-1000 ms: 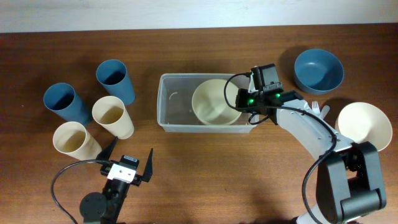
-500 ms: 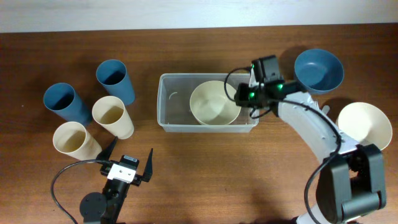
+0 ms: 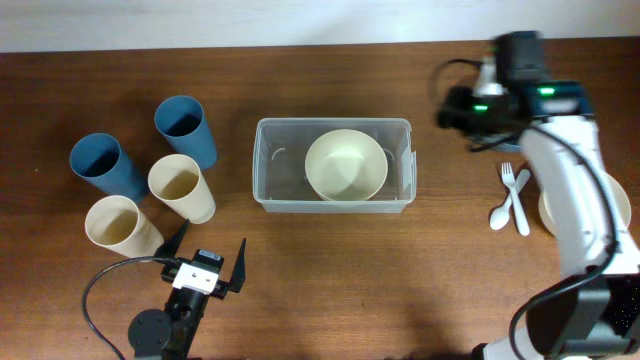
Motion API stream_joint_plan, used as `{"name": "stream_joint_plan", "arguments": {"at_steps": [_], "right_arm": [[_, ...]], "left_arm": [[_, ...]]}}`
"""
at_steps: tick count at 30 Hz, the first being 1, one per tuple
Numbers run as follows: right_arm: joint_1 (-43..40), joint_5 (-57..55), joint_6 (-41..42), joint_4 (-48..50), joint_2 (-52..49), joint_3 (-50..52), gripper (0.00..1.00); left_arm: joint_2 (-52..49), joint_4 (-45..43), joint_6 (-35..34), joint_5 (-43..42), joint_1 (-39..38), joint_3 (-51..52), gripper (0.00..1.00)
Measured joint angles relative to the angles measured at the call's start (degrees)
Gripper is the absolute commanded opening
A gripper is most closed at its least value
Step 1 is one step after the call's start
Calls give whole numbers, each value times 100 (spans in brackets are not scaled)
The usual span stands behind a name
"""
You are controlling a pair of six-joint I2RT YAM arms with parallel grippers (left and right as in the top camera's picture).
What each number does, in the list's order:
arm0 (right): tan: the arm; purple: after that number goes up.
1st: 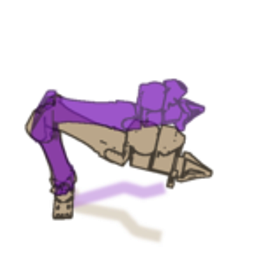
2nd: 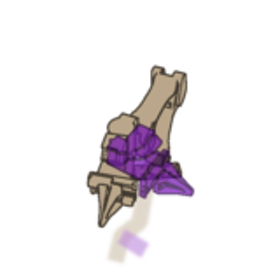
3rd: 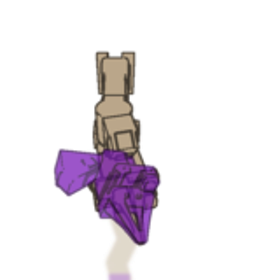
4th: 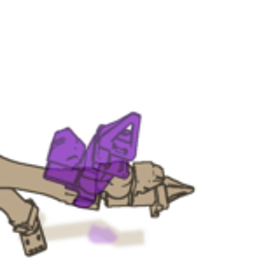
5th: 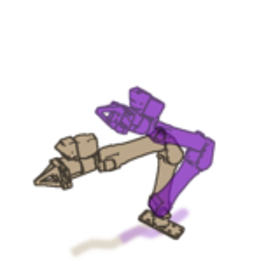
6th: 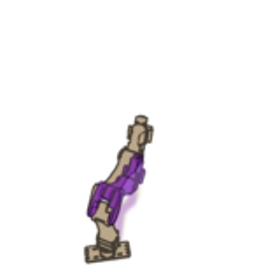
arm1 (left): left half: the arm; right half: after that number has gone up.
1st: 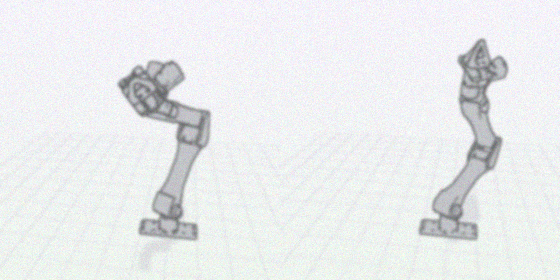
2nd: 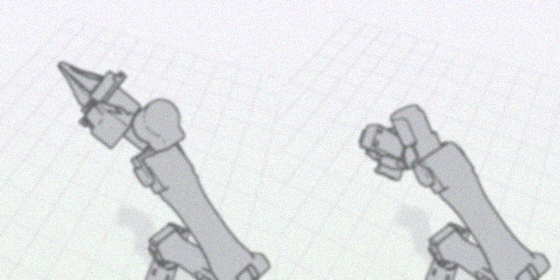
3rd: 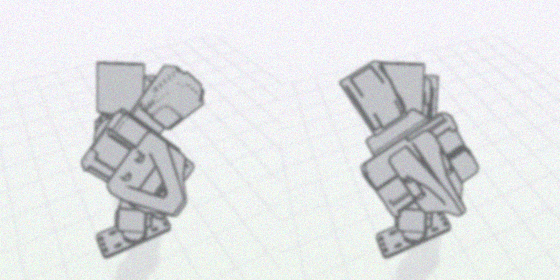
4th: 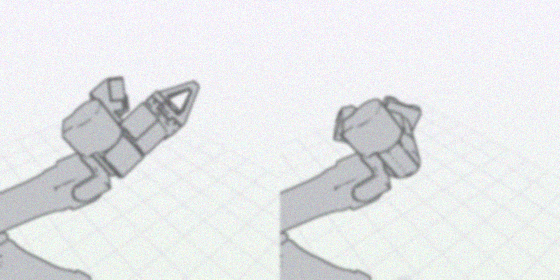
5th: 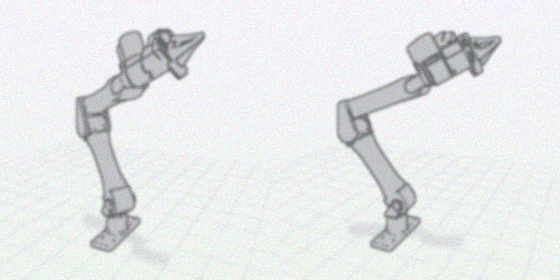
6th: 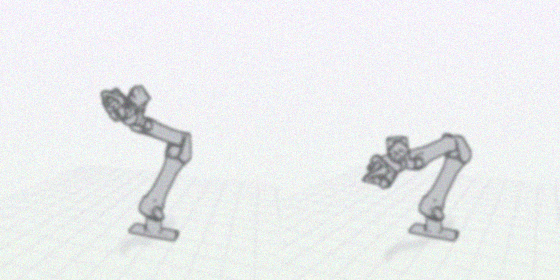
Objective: Pack container
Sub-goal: 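Lower the cream bowl into the container and open the right gripper, then move the right gripper to the far-right cream bowl and grasp its rim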
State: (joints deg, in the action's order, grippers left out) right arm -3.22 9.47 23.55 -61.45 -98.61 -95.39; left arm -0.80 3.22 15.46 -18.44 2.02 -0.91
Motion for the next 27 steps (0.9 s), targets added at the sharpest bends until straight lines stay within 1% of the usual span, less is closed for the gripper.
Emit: {"name": "stream_joint_plan", "arguments": {"at_steps": [8, 14, 18, 21, 27], "right_arm": [[-1971, -304, 284, -839, 0, 2, 77], [-3187, -555, 560, -1029, 11, 122, 76], [-3941, -627, 719, -973, 11, 623, 73], [-4395, -656, 785, -756, 11, 1123, 72], [-4850, -621, 815, -271, 9, 2074, 69]], "left_arm": [[0, 0, 0, 0, 0, 0, 100], [0, 0, 0, 0, 0, 0, 100], [0, 0, 0, 0, 0, 0, 100], [2, 0, 0, 0, 0, 0, 100], [2, 0, 0, 0, 0, 0, 100]]}}
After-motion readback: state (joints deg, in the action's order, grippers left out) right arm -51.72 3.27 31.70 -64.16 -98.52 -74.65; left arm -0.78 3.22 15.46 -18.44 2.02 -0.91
